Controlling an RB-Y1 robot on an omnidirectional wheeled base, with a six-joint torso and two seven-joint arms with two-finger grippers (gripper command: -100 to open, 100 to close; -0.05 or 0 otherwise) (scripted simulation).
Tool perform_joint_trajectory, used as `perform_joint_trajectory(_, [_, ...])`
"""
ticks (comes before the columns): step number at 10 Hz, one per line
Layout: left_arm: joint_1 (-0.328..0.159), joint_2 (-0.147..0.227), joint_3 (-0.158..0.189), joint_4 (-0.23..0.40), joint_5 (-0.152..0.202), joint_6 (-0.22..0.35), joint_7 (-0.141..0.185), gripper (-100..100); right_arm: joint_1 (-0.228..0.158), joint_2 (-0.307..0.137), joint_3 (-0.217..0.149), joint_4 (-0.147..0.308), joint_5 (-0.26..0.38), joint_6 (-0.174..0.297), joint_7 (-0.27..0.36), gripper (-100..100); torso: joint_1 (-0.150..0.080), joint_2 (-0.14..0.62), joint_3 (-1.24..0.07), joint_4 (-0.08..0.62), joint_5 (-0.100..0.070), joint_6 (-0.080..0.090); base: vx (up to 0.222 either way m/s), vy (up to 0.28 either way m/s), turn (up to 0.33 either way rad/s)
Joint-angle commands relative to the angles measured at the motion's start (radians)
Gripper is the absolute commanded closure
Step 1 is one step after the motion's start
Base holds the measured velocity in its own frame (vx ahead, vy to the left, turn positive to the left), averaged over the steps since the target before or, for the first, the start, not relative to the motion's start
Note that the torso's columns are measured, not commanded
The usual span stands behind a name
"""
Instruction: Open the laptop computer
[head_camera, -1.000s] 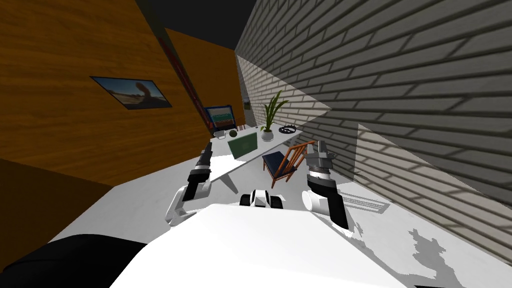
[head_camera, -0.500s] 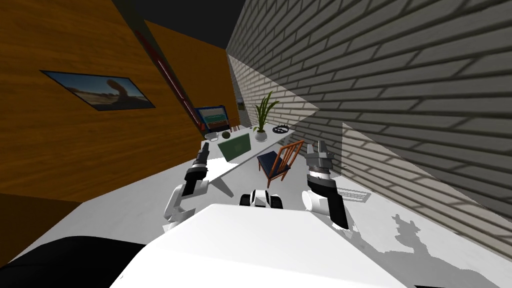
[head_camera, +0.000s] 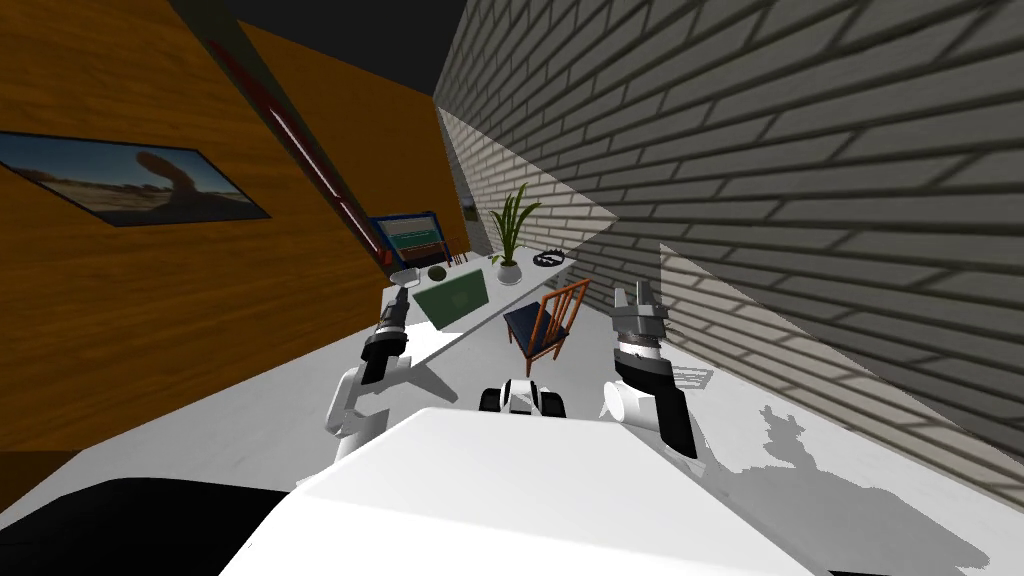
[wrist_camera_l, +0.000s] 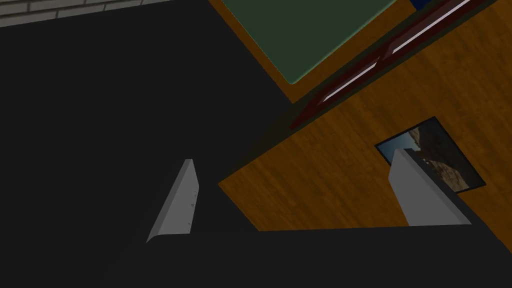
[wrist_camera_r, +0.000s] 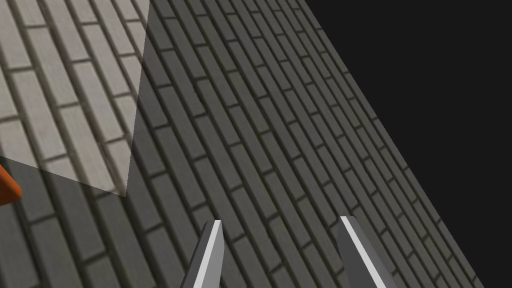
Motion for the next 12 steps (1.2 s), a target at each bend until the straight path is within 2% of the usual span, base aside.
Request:
perform_joint_trajectory(1, [-0.023,-0.025,0.037,0.014,-0.019,0.051,-0.015,-100,0.0,0.0,0.0,0.0,0.0,0.0,0.0,0,0.0,0.0,0.0,0.0,0.0,0.0,0.023,-0.07,-0.13])
perform_joint_trajectory(3, [-0.038,-0.057,0.062,0.026,-0.032,0.08,-0.025,-100,0.0,0.0,0.0,0.0,0.0,0.0,0.0,0,0.001,-0.001,0.0,0.0,0.0,0.0,0.027,-0.052,-0.093])
perform_joint_trajectory(7, [-0.057,-0.145,0.091,0.042,-0.048,0.115,-0.036,-100,0.0,0.0,0.0,0.0,0.0,0.0,0.0,0,0.0,0.0,0.0,0.0,0.0,0.0,0.017,-0.036,-0.057])
perform_joint_trajectory(8, [-0.056,-0.131,0.087,0.038,-0.046,0.114,-0.036,-100,0.0,0.0,0.0,0.0,0.0,0.0,0.0,0,0.0,0.0,0.0,0.0,0.0,0.0,0.005,-0.013,-0.005])
perform_joint_trajectory(9, [-0.105,-0.121,0.125,0.077,-0.061,0.123,-0.039,-100,0.0,0.0,0.0,0.0,0.0,0.0,0.0,0,0.001,0.0,0.0,0.0,0.0,0.0,-0.049,0.0,-0.198])
perform_joint_trajectory(12, [-0.176,-0.105,0.181,0.135,-0.083,0.134,-0.044,-100,0.0,0.0,0.0,0.0,0.0,0.0,0.0,0,0.0,0.002,0.001,0.001,0.0,0.0,-0.097,0.011,-0.185])
